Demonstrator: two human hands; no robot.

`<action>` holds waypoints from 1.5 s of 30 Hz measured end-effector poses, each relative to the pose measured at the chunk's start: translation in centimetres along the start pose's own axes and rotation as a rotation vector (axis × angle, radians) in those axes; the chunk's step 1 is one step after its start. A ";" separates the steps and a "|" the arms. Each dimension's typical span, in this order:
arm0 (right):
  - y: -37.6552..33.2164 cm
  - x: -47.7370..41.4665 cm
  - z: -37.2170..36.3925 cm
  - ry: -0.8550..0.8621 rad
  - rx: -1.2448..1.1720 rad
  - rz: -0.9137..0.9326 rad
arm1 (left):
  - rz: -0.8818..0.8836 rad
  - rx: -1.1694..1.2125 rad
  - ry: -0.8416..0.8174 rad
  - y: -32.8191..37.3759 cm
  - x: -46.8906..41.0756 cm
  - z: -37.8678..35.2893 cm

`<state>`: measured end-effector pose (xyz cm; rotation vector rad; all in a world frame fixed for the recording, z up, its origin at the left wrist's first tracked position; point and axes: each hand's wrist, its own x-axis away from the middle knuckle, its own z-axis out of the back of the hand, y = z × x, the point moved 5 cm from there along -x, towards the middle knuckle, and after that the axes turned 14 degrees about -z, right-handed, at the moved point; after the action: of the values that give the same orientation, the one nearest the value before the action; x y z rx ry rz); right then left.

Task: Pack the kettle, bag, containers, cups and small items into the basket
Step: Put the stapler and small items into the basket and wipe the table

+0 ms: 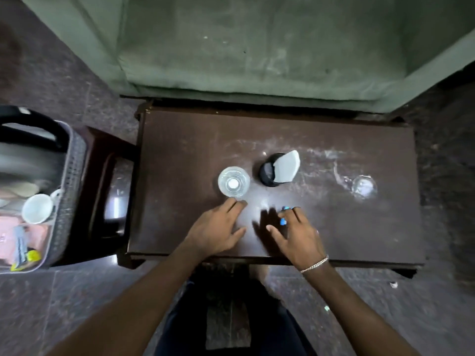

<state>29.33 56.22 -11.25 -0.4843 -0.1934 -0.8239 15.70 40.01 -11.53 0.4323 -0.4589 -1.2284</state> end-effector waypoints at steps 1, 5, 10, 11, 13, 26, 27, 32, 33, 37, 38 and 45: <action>1.6 -0.3 0.1 -0.010 0.015 -0.023 | 0.006 0.024 -0.023 0.7 -1.1 -1.1; 7.7 -0.9 0.5 -0.038 -0.003 -0.102 | 0.078 0.075 -0.104 3.0 -5.5 -5.5; 11.8 -0.3 -0.6 -0.123 0.050 -0.187 | 0.287 0.143 -0.133 4.5 -8.8 -9.9; 12.1 0.0 -1.0 -0.145 0.072 -0.186 | 0.325 0.153 -0.133 4.7 -9.1 -10.5; 12.6 0.4 -1.8 -0.181 0.129 -0.170 | 0.373 0.144 -0.122 5.2 -9.8 -11.7; 11.3 0.7 -2.4 -0.107 0.046 -0.065 | 0.505 0.133 -0.039 5.8 -10.4 -12.9; 10.6 0.6 -2.2 -0.098 0.026 -0.062 | 0.501 0.141 -0.019 5.5 -9.8 -12.2; 4.1 0.2 -1.0 -0.041 -0.091 -0.011 | 0.477 0.183 0.143 2.5 -5.1 -7.6; 2.4 0.1 -0.8 -0.037 -0.121 0.009 | 0.483 0.190 0.183 1.8 -4.0 -6.4; -5.9 -0.2 -0.8 -0.055 -0.186 0.106 | 0.499 0.117 0.341 -1.7 1.2 -0.4; -8.1 -0.1 -0.9 -0.060 -0.199 0.141 | 0.507 0.099 0.379 -2.5 2.6 1.1; -22.0 1.3 -3.0 -0.099 -0.223 0.300 | 0.612 0.027 0.531 -8.0 12.2 9.0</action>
<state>13.84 41.18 -6.04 -0.7456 -0.1161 -0.5298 7.71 25.50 -7.23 0.5669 -0.1276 -0.4851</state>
